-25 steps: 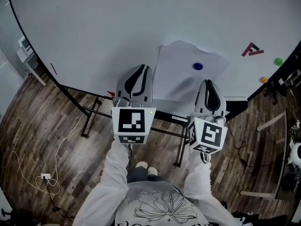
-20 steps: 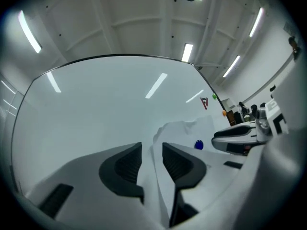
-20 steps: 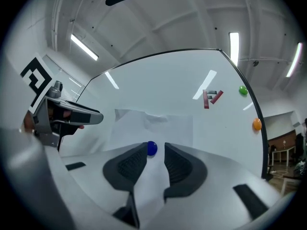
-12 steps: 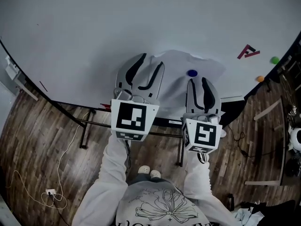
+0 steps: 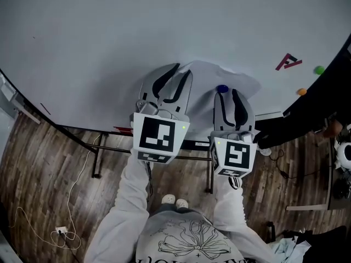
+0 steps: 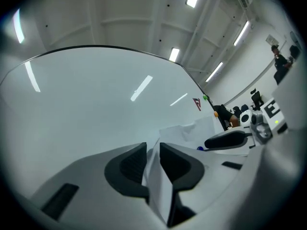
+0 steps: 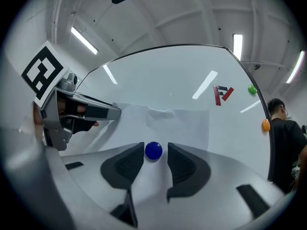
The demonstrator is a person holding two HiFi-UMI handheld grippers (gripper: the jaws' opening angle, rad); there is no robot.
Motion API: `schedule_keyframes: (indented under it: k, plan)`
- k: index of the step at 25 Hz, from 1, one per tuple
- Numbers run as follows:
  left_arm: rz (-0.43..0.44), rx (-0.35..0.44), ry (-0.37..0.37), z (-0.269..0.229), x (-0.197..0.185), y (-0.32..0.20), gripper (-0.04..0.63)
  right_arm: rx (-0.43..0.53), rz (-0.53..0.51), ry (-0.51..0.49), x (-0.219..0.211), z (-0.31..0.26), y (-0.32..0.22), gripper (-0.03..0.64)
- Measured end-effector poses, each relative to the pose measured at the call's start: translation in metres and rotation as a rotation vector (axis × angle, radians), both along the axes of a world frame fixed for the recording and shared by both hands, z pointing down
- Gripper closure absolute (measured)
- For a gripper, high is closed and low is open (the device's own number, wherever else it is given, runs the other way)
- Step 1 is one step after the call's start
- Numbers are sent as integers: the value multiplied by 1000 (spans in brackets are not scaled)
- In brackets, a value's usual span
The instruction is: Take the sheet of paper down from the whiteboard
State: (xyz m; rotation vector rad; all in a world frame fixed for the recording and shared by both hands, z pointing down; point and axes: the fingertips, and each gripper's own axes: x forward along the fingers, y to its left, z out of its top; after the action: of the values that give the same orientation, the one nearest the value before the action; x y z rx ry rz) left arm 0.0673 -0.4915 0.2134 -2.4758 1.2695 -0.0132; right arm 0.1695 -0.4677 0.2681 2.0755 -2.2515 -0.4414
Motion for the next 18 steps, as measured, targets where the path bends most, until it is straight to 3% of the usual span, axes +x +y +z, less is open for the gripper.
schedule_keyframes:
  k: [2, 6, 18]
  plan:
    - [-11, 7, 0, -1, -3, -2, 549, 2, 0, 5, -2, 0, -1, 475]
    - [-8, -4, 6, 0, -4, -4, 575, -2, -2, 6, -6, 2, -6, 470]
    - [10, -77, 41, 6, -8, -6, 591, 7, 88, 48, -4, 1, -12, 497]
